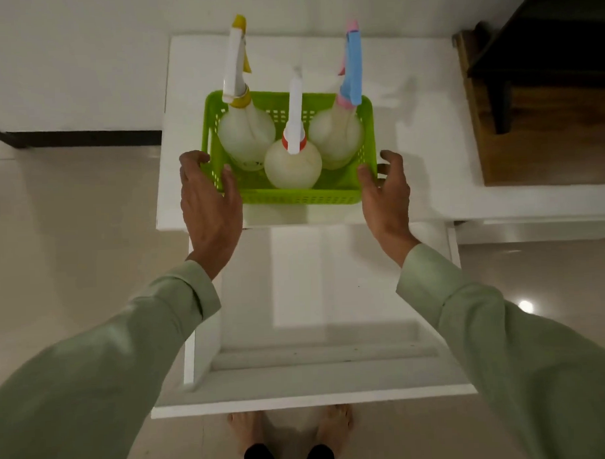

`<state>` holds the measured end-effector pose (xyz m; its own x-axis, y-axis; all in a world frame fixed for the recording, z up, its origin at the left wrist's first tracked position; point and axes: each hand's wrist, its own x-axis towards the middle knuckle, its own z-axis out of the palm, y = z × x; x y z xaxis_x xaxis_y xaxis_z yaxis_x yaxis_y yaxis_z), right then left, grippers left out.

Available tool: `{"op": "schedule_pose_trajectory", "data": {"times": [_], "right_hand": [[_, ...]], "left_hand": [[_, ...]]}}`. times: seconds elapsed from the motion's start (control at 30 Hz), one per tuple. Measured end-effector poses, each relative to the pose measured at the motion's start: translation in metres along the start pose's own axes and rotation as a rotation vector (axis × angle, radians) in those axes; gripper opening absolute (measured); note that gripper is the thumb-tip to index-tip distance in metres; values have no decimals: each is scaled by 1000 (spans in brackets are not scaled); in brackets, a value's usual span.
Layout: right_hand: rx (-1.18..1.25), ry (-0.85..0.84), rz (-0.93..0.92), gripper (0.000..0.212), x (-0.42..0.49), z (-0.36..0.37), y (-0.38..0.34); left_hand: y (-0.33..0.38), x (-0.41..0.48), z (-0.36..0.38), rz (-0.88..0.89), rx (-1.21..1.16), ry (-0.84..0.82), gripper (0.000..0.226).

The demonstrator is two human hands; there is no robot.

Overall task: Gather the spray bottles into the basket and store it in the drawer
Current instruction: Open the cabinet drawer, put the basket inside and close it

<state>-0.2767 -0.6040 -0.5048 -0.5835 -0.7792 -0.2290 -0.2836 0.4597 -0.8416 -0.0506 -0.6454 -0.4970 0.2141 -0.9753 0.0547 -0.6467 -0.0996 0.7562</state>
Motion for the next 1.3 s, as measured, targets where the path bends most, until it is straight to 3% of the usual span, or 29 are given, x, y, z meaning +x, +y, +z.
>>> {"op": "schedule_pose_trajectory", "data": {"times": [0.1,0.33,0.73,1.03,1.3], "right_hand": [[-35,-65,5,32,16,1,-6],[-173,-46,27,49,18,-1,-11],[-53,-62,-34,51,-72,-56,38],[-41,-51,-9,55,-156,-82,99],[-6,-73,149,55,-174,-73,152]], "left_hand": [[-1,21,2,-111,6,-20,37],[-9,32,-8,-133,99,-188,44],[-17,-85,-51,-93,-39,-183,51],[-47,-168,-70,-246,-104,-308,49],[-79,-181,-42,-398,-121,-455,38]]}}
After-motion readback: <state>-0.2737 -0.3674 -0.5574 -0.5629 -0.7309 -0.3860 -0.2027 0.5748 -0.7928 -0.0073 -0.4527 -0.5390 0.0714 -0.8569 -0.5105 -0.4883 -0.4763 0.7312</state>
